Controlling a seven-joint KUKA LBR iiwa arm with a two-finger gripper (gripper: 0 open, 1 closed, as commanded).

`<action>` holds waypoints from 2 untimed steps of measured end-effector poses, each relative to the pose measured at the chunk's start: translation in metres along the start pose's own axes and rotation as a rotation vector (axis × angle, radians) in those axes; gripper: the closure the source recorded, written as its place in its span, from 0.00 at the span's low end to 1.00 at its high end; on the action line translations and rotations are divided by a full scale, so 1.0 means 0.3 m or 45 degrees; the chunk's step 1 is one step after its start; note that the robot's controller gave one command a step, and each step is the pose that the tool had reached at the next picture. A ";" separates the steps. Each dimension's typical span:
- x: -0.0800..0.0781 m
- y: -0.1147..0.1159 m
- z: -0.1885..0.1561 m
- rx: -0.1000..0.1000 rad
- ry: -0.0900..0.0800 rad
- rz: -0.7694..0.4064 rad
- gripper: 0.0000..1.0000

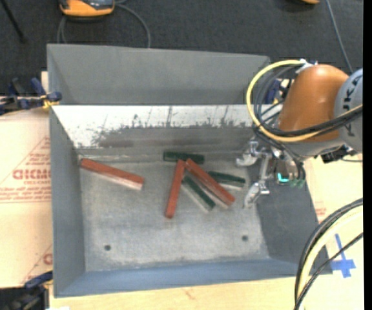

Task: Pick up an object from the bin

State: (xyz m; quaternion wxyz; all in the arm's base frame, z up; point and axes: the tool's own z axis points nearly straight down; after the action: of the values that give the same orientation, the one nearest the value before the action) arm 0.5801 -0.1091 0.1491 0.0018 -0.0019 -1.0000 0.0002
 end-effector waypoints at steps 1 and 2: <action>-0.006 0.001 -0.015 0.001 -0.010 -0.003 0.00; -0.027 0.062 0.218 0.003 -0.049 0.133 1.00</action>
Offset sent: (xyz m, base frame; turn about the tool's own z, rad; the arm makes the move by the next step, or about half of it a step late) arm -0.0029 0.0210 -0.0791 0.1052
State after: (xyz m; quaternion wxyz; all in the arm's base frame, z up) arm 0.5880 -0.0905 0.0836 -0.0175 -0.0542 -0.9984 0.0014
